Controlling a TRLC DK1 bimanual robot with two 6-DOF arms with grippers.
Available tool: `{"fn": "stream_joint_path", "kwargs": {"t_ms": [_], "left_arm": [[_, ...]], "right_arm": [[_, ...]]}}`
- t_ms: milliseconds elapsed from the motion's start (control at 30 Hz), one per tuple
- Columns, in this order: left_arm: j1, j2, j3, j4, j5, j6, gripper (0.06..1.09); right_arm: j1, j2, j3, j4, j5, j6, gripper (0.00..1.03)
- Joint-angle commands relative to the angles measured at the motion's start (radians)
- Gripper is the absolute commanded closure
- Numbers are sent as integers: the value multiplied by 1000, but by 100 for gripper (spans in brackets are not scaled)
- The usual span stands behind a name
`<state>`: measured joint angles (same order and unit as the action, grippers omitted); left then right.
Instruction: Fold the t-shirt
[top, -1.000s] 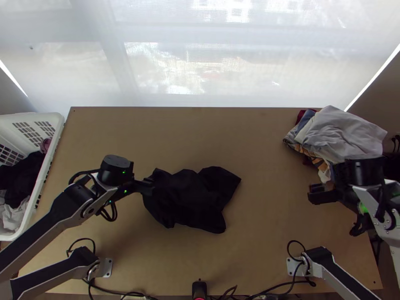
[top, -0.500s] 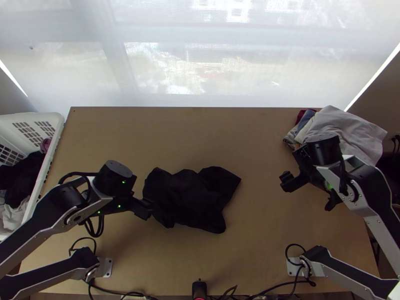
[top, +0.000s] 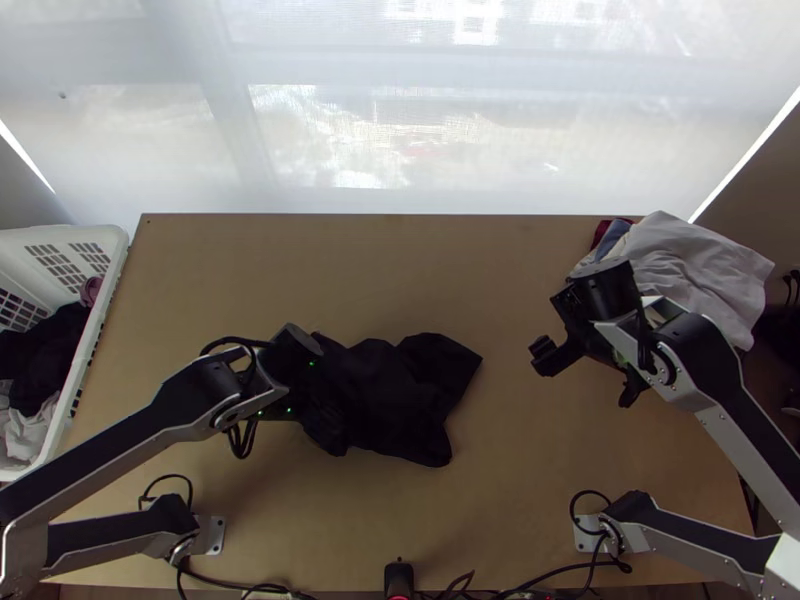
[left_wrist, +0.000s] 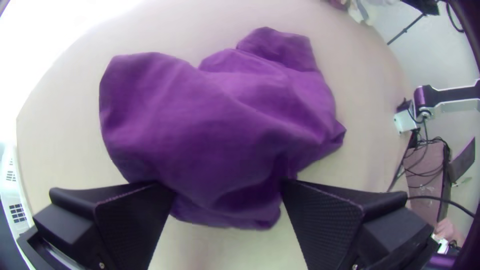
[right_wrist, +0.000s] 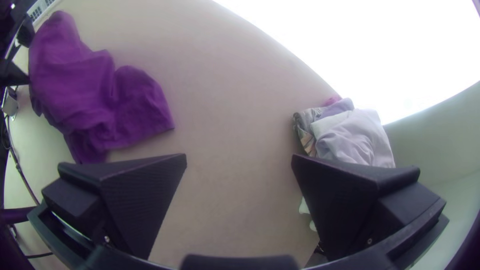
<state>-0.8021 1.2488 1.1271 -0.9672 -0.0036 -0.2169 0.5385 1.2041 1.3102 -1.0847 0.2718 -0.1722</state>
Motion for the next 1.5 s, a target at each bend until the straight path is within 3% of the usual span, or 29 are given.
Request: {"fn": "stream_joint_path", "kwargs": {"t_ms": [0, 200, 400, 567, 900, 1067, 1467], "left_arm": [[211, 181, -41, 240, -39, 123, 11], [514, 348, -1, 472, -78, 188, 11], [716, 423, 85, 547, -144, 188, 11], [725, 314, 99, 450, -139, 183, 11], [531, 70, 97, 179, -133, 146, 11], [532, -17, 92, 110, -134, 91, 11], [695, -258, -72, 22, -134, 85, 11]], "right_arm": [[-5, 23, 8, 5, 1, -1, 5], [-26, 49, 14, 5, 1, -1, 5], [-29, 89, 44, 5, 1, -6, 5], [-35, 115, 61, 5, 1, -13, 5], [-22, 157, 95, 8, -28, -24, 5], [44, 204, 158, 28, -135, -23, 5], [271, 477, 324, 98, -255, -20, 5]]}}
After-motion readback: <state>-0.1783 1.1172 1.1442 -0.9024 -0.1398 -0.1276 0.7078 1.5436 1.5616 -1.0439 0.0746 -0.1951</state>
